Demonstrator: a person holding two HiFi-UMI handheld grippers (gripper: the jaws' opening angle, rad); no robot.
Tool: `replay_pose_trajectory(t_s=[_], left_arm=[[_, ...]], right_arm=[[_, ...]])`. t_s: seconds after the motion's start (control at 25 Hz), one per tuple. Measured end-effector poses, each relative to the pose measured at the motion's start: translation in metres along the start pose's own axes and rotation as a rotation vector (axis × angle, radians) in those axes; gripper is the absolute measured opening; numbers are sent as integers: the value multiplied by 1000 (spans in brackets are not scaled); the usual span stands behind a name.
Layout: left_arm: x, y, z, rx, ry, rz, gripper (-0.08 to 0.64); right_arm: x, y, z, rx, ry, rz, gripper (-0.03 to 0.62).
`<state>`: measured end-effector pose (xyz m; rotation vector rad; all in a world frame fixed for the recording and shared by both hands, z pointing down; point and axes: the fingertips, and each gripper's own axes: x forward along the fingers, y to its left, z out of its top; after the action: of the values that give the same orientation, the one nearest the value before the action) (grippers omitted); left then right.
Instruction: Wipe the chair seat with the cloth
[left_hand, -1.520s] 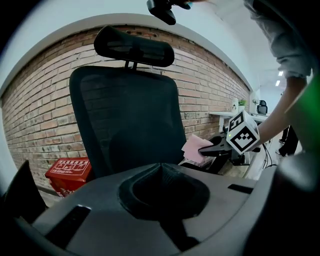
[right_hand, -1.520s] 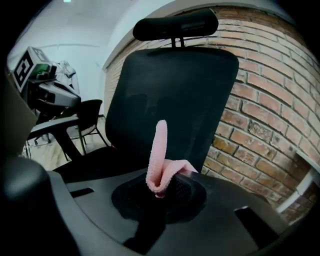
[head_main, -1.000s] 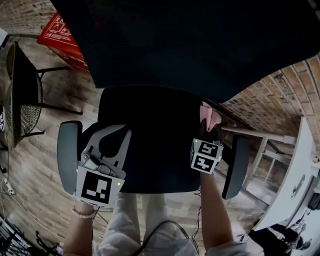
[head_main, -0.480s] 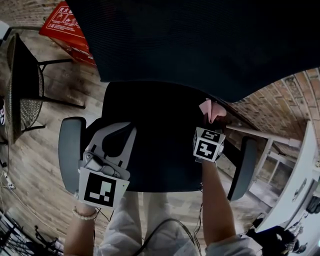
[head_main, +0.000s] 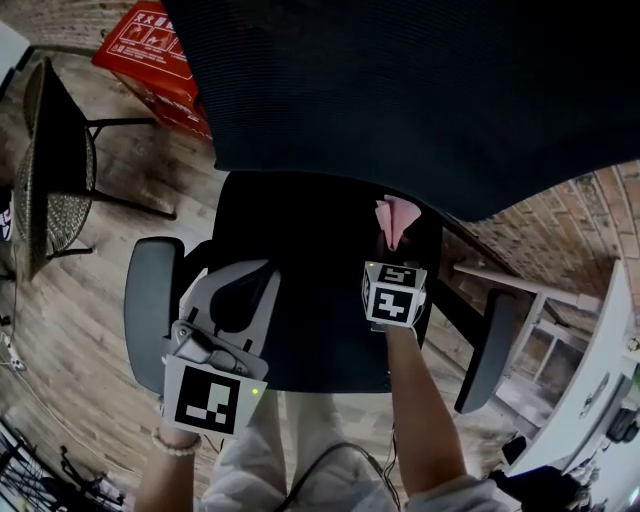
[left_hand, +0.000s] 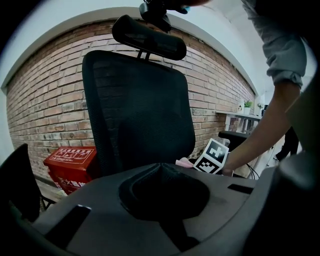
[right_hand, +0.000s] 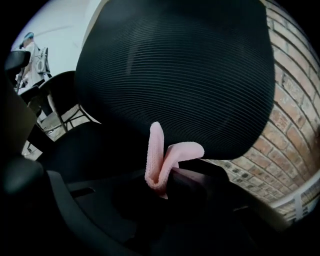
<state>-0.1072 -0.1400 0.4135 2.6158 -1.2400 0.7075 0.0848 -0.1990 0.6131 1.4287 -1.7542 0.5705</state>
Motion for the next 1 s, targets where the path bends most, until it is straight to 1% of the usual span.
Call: replay_pose_trajectory(t_s=[0.12, 0.36, 0.6, 0.88, 1.0], left_arm=[[-9, 5, -1, -5, 2, 23, 18], [-27, 16, -8, -22, 13, 74, 18], [-39, 20, -12, -37, 21, 96, 18], [-55, 26, -9, -44, 14, 134, 18], [-59, 30, -8, -51, 10, 151, 18]], right_arm=[[4, 28, 8, -35, -8, 68, 54], [6, 90, 26, -141, -38, 208, 53], [3, 152, 42, -219, -73, 346, 54], [-12, 221, 54, -259, -117, 550, 54], [-20, 246, 55, -281, -127, 620, 54]])
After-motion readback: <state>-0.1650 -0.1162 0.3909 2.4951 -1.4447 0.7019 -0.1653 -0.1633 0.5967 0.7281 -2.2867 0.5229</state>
